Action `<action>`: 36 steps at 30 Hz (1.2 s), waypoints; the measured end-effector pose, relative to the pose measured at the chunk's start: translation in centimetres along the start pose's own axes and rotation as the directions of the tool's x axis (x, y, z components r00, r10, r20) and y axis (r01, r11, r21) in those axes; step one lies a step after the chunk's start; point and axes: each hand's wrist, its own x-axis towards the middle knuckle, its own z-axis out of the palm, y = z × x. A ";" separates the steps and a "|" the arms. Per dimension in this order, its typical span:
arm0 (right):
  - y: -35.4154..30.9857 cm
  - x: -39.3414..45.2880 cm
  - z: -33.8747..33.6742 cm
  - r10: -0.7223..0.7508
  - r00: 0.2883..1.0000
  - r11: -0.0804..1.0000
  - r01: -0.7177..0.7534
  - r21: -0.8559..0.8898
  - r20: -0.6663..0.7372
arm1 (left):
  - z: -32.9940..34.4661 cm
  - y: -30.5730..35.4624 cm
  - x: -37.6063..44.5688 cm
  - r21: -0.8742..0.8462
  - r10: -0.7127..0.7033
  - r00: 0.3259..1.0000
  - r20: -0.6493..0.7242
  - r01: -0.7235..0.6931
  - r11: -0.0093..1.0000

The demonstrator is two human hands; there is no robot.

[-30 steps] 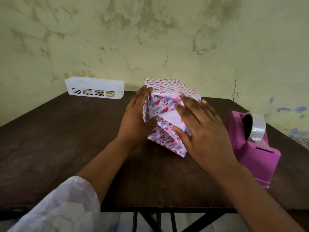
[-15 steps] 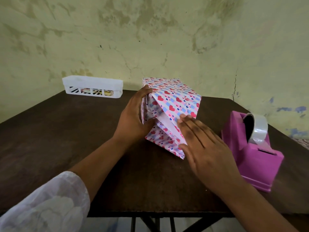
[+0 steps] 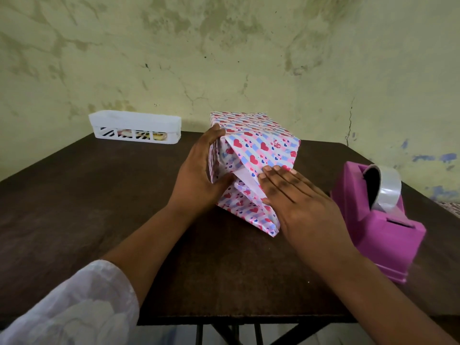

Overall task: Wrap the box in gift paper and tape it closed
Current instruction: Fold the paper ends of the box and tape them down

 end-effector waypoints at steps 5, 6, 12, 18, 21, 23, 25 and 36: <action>-0.1 -0.2 -0.1 -0.016 0.999 1.000 0.016 0.025 0.031 | 0.3 -0.4 0.0 -0.017 0.022 0.999 -0.036 -0.023 1.000; -0.1 -0.3 -0.1 -0.027 0.999 0.999 0.027 0.023 0.032 | 0.4 -0.5 0.0 -0.027 0.024 0.999 -0.041 -0.025 0.999; -0.2 -0.4 0.0 -0.043 0.989 0.997 0.034 0.062 0.141 | 0.6 -0.9 0.0 -0.031 0.042 0.997 -0.067 -0.044 0.999; -0.6 0.2 0.5 -0.026 0.975 0.995 0.003 0.102 0.222 | 0.8 -0.8 0.0 -0.030 0.035 0.997 -0.063 -0.036 0.999; -0.3 0.7 0.9 -0.022 0.954 0.994 -0.011 0.111 0.299 | 0.7 -0.6 -0.1 -0.036 0.005 0.998 -0.061 -0.008 0.999; -0.4 1.7 0.5 -0.019 0.918 0.995 -0.024 0.101 0.397 | 0.7 -0.6 -0.1 -0.037 0.005 0.998 -0.063 -0.007 0.999; -0.2 2.2 0.6 -0.031 0.874 0.997 -0.008 0.079 0.485 | 0.7 -0.7 -0.1 -0.038 0.010 0.998 -0.066 -0.013 0.999; 0.1 3.2 1.1 -0.022 0.809 0.995 -0.038 0.089 0.588 | 0.8 -0.5 -0.1 -0.100 -0.015 0.998 -0.053 0.009 0.995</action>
